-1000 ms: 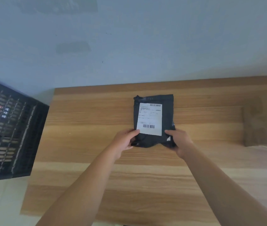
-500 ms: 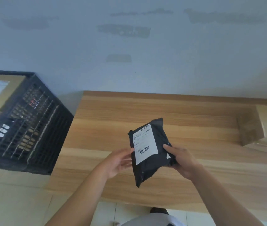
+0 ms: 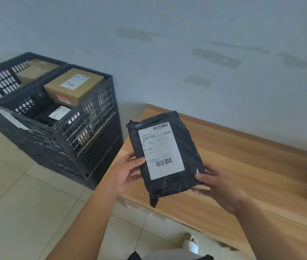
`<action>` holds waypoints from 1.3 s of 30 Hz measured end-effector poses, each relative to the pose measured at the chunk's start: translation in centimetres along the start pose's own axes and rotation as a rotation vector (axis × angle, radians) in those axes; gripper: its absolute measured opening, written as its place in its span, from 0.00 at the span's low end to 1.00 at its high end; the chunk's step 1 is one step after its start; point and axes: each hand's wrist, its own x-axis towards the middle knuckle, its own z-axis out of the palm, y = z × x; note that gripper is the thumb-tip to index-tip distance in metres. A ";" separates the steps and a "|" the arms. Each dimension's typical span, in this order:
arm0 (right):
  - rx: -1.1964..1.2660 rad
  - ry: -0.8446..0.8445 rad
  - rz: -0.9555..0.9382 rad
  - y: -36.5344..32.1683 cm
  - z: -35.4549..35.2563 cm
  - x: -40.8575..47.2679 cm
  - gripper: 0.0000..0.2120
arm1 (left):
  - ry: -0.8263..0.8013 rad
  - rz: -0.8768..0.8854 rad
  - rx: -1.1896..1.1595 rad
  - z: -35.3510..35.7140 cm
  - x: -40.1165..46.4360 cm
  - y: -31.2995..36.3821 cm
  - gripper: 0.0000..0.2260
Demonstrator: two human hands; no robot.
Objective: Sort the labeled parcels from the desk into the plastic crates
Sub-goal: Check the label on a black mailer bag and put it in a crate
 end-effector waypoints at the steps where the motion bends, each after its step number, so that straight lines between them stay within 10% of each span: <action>1: -0.032 -0.019 0.006 0.0 0.8 -0.3 0.23 | 0.009 0.025 -0.016 -1.0 -0.9 0.3 0.22; 9: -0.123 0.013 -0.126 -0.1 7.4 -1.5 0.07 | 0.070 0.223 -0.018 -5.8 -7.3 2.8 0.19; 21: 0.101 0.097 -0.005 2.9 11.9 0.8 0.04 | 0.285 0.341 -0.064 -9.4 -12.3 2.4 0.18; 26: 0.054 -0.126 0.151 3.0 14.8 0.4 0.19 | 0.321 0.405 -0.211 -8.4 -12.1 3.1 0.16; 39: 0.096 -0.153 0.125 0.2 16.4 2.0 0.03 | 0.362 0.521 -0.198 -2.7 -10.0 5.8 0.16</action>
